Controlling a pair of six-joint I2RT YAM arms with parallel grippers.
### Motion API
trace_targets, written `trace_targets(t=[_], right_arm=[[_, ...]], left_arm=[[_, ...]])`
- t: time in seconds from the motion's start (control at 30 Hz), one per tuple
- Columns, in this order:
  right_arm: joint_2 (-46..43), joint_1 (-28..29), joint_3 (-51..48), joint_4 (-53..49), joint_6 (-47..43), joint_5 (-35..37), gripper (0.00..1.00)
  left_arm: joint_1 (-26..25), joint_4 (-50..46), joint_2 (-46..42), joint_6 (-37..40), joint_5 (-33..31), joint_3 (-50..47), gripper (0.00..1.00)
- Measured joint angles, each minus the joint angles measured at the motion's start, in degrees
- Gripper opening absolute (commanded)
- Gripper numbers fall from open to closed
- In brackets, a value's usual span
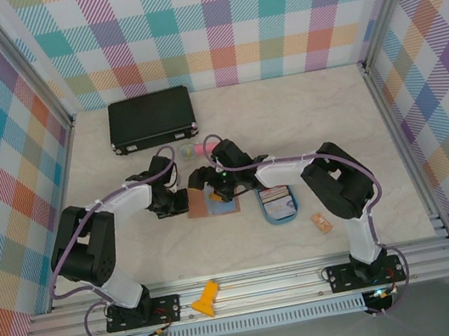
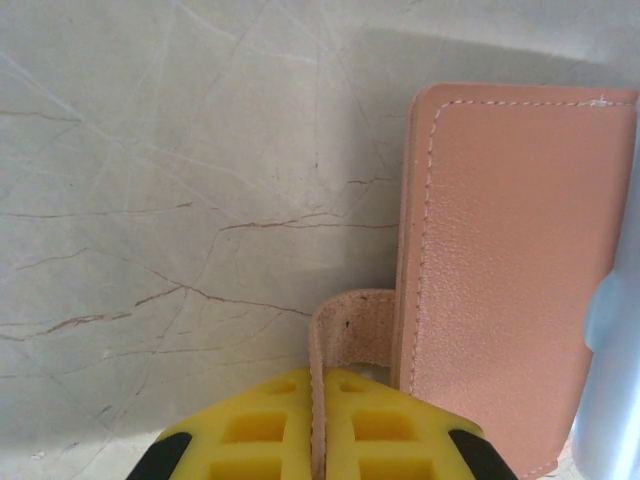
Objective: Put the credit cards into the card holder
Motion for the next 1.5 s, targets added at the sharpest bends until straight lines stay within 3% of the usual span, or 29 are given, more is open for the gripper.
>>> trace_targets(t=[0.2,0.33,0.6,0.73,1.03,1.17,1.33,1.5], right_arm=[[0.0,0.0,-0.3,0.5,0.7,0.1,0.83],[-0.4,0.0,-0.7,-0.2,0.1,0.4,0.82],[-10.8,-1.0,-0.5,-12.0,-8.3,6.7,0.84],[-15.1,-2.4,0.5,-17.4,-12.3,9.5,0.85],[-16.6,-5.2,0.0,-24.1,-18.8,9.8,0.89],[-20.7,-6.9,-2.0,-26.1,-20.7,9.1,0.91],[-28.9,-12.2,-3.8,-28.8,-23.3,8.6,0.93],[-34.5,-17.7,-4.8,-31.1,-25.6,8.8,0.94]], left_arm=[[0.0,-0.1,-0.3,-0.4,-0.9,0.0,0.18],[0.0,-0.2,-2.8,-0.8,-1.4,0.0,0.21],[0.0,-0.5,-4.6,-0.8,-1.3,0.1,0.22],[0.0,-1.9,-5.4,-0.7,-1.7,0.3,0.28],[-0.3,-5.7,-18.4,-2.9,-1.1,3.1,0.55],[-5.7,-5.0,-20.4,-6.9,-0.6,3.8,0.77],[-16.2,-4.5,-14.4,-11.1,-2.6,7.4,0.97],[-20.9,-5.6,-4.0,-13.4,-8.0,13.8,1.00]])
